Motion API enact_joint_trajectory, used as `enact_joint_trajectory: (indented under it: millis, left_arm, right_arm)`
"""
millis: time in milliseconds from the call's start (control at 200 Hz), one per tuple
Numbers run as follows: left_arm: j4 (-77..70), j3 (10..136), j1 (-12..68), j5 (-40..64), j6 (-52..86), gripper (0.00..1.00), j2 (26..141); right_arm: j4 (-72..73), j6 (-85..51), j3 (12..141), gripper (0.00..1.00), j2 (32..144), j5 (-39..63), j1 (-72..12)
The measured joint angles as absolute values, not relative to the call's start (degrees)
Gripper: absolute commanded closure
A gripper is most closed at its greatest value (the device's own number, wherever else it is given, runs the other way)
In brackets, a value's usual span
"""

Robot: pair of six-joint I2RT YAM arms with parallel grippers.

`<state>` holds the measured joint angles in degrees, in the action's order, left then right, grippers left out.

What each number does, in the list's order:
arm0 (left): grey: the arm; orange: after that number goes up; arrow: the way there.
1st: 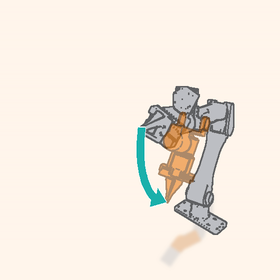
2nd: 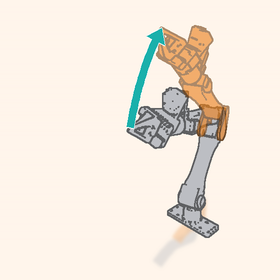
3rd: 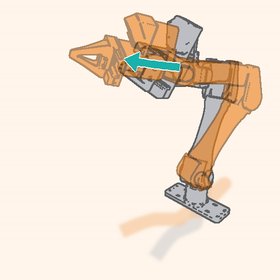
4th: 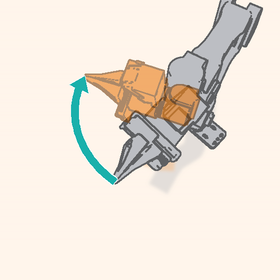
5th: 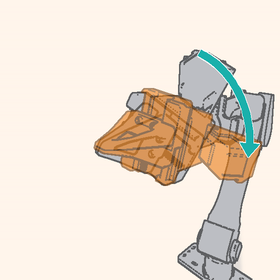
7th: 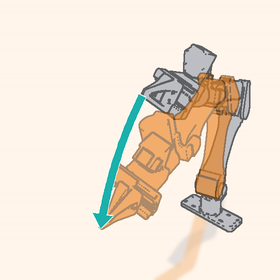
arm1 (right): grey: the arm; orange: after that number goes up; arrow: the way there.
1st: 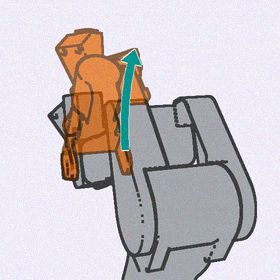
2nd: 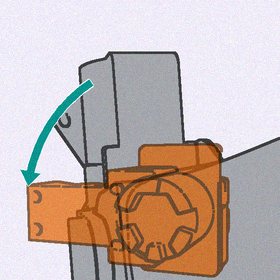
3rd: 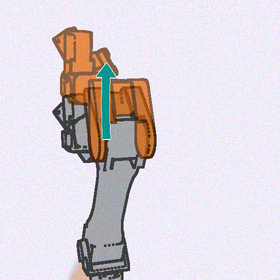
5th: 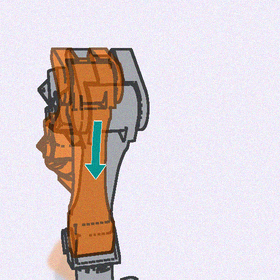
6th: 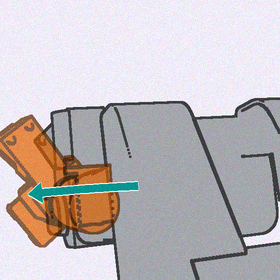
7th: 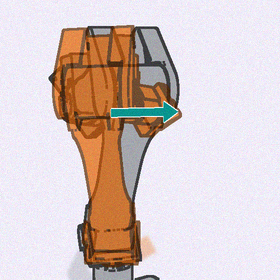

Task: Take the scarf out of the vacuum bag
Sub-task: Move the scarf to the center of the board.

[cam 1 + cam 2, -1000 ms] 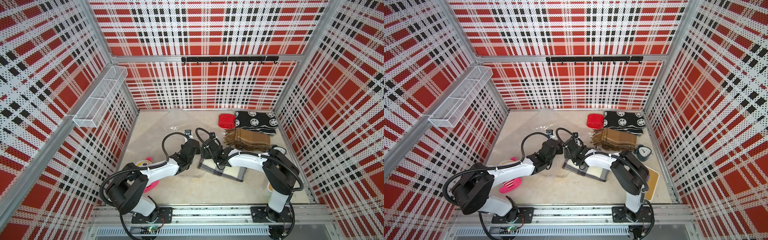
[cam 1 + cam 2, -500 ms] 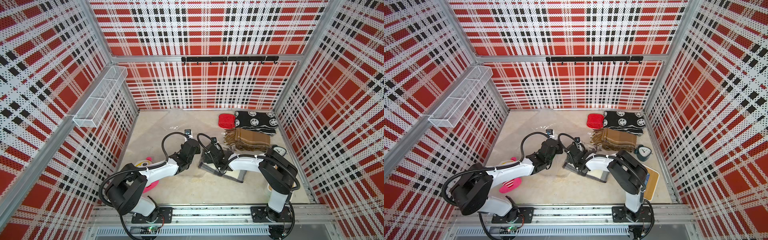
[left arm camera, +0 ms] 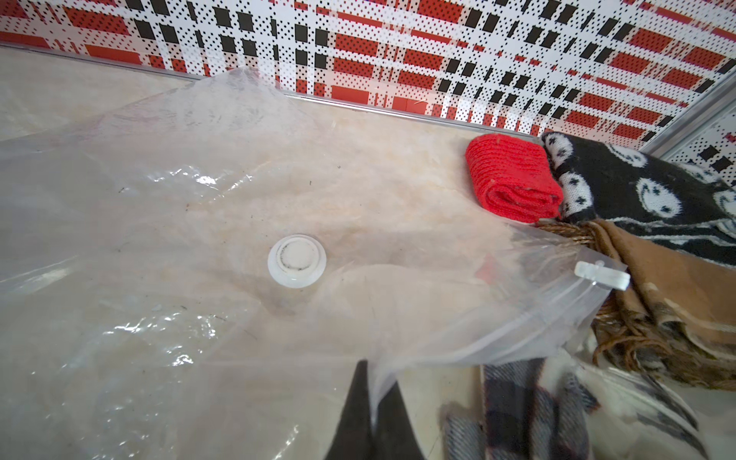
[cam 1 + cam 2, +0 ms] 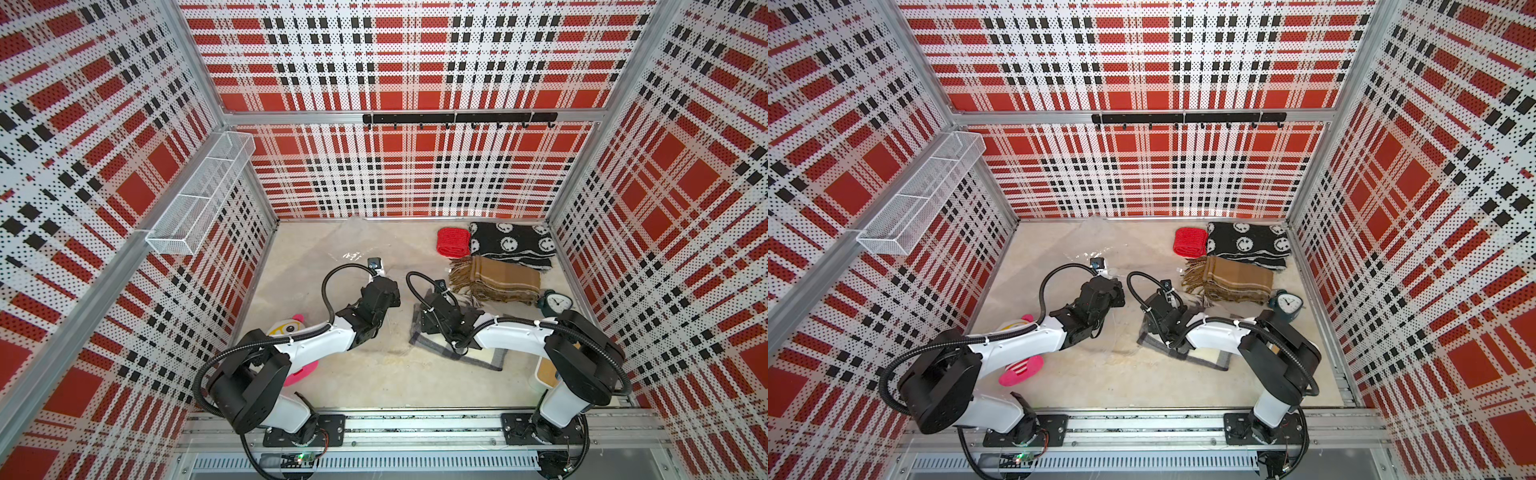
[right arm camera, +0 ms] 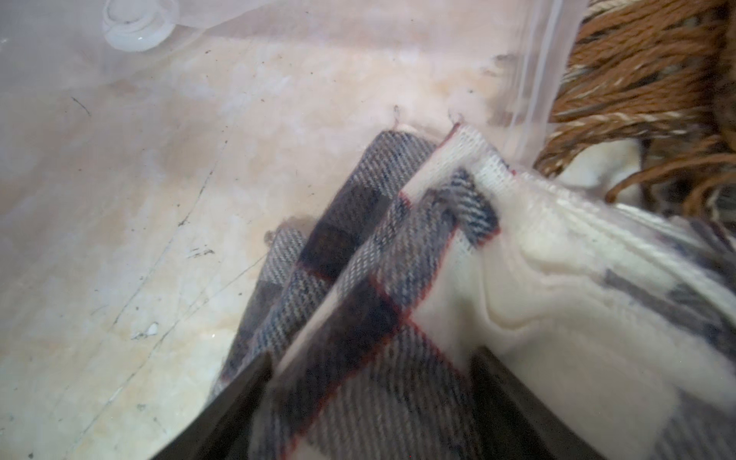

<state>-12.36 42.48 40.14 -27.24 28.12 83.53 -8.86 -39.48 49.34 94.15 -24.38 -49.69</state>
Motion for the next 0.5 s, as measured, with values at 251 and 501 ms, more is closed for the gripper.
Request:
enact_joint_trajectory:
  millis: [251,501]
  left_arm:
    - [-12.36,42.48,40.14,-27.22,28.12,1.00,83.24]
    - [-12.36,42.48,40.14,-27.20,28.12,1.00,83.18]
  right_arm:
    - [-8.75,-38.72,49.32,0.17,91.31,-22.74,-49.87]
    - [-9.69,-39.79,54.35,0.25,98.43,-23.57,-51.33]
